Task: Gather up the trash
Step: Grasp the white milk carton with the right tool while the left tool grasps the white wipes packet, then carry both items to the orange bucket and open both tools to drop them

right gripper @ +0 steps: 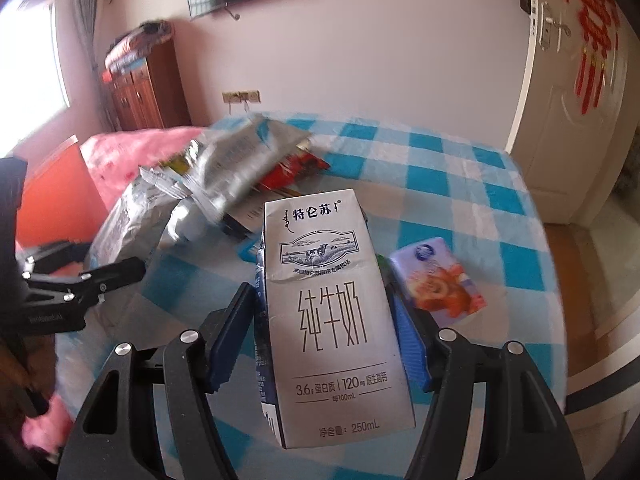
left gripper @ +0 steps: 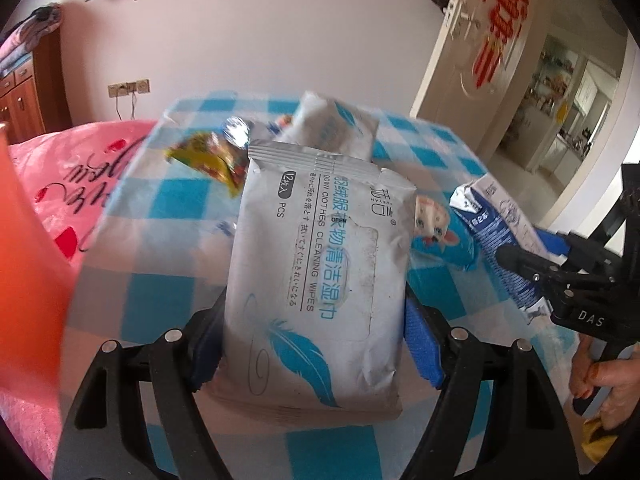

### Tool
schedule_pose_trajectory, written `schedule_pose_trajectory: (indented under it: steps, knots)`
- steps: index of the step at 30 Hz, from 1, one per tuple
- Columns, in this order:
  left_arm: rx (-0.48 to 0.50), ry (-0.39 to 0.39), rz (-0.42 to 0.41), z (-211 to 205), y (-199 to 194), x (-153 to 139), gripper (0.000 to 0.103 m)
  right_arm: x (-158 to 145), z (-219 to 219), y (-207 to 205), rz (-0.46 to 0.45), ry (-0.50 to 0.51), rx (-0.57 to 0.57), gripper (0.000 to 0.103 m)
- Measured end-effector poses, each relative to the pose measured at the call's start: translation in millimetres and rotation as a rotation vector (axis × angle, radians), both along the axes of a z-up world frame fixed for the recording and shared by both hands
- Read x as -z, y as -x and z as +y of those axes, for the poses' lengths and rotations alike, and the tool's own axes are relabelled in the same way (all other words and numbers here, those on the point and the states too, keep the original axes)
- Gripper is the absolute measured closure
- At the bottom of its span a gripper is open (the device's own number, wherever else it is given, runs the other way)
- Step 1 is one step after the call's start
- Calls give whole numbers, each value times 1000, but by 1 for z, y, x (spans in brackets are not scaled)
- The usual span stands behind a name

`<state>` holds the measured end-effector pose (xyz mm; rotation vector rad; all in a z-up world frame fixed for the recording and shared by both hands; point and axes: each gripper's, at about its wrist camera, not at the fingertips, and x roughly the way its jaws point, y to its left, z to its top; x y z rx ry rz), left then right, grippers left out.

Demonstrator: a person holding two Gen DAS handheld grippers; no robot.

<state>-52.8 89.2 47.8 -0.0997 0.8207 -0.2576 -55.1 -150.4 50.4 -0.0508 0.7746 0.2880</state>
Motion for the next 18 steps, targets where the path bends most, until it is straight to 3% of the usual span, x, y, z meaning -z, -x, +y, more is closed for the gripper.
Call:
schedule_pose_trajectory:
  steps: [7,15,18]
  knots:
    - [-99,31,-141,48,26,-56,26,-47,48,-8,0,-229,-128,36]
    - [-364,-16,-283,143,58,-121,26,-107,150,-25,-16,-388,-361,36]
    - [-459,-55,-309,173,66,-133,26,-123,193,-35,-6,-436,-431,36]
